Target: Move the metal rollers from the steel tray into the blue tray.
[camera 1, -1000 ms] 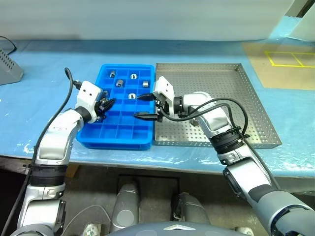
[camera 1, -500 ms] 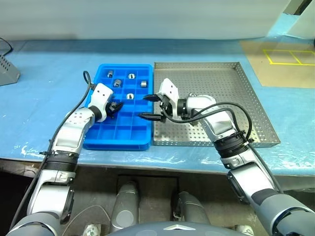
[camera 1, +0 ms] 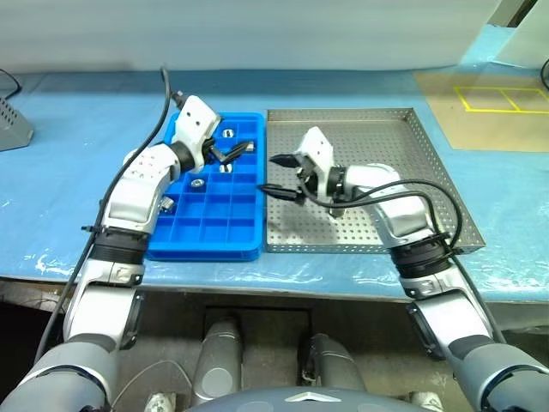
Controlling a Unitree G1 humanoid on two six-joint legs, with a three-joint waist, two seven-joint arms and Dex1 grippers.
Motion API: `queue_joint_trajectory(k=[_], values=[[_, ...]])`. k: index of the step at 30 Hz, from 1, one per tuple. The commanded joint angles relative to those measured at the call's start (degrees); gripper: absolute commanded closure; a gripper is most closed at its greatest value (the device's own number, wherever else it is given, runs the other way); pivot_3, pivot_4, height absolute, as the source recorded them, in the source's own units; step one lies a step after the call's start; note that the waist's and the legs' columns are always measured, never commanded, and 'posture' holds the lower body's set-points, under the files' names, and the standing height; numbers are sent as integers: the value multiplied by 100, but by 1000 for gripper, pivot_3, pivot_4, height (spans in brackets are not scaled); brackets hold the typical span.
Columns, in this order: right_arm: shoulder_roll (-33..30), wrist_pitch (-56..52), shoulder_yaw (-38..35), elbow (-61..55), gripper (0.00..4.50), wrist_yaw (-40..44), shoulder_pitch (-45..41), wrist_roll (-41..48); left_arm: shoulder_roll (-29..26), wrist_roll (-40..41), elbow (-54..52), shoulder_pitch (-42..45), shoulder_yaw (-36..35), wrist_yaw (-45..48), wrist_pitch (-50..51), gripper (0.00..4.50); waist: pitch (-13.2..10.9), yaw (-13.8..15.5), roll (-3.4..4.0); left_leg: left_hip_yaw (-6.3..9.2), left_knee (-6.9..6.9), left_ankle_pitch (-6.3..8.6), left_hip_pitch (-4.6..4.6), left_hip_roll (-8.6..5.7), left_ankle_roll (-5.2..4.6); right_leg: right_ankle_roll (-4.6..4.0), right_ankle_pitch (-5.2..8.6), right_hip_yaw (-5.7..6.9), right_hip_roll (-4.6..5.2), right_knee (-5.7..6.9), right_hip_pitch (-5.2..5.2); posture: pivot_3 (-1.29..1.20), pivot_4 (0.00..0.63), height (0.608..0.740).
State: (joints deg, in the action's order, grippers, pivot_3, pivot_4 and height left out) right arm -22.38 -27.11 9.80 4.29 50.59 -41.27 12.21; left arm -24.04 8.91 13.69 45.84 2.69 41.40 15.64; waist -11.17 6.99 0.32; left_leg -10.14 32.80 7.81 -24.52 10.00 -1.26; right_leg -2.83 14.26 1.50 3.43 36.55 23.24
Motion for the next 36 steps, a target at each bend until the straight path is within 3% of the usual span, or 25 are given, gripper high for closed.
queue_joint_trajectory(k=[1,8,16,20,24,36], values=[[-456,-240,-602,-687,787,-219,338,143,232,-221,783,465,448,503,-662,278,0,-25,0,-2,0,-1,7,0,1,0,0,-4,0,3,-3,-176,150,740],[-943,-920,-1254,-1969,787,-765,1392,273,1204,-556,2605,1126,1051,1212,-1801,278,0,-328,-1,-2,-2,1,20,-5,-8,2,0,-11,-4,-4,-17,-372,150,740],[-857,-1696,-1662,-3278,787,-1525,2304,533,2102,-1073,4407,1705,1322,1379,-2694,278,1,-818,-2,-6,3,14,22,-9,-64,4,-2,-15,-7,-15,-20,-516,150,740],[-882,-1838,-1671,-3453,787,-1718,2418,586,2172,-1253,4769,1787,1297,1274,-2784,278,1,-929,-1,-5,14,17,34,-10,-66,5,-2,-17,-8,-16,-33,-528,150,740],[-945,-1835,-1591,-3431,787,-1828,2420,545,2136,-1770,5236,1853,1469,500,-2835,278,1,-955,-1,-5,19,31,59,-10,-60,7,-3,-17,-7,-29,-66,-528,150,740],[-975,-1762,-1406,-3281,787,-1882,2304,528,2246,-1921,5239,1601,1350,581,-2916,278,2,-939,1,-12,17,56,41,-22,-134,22,-16,-12,11,-106,-94,-503,150,740]])
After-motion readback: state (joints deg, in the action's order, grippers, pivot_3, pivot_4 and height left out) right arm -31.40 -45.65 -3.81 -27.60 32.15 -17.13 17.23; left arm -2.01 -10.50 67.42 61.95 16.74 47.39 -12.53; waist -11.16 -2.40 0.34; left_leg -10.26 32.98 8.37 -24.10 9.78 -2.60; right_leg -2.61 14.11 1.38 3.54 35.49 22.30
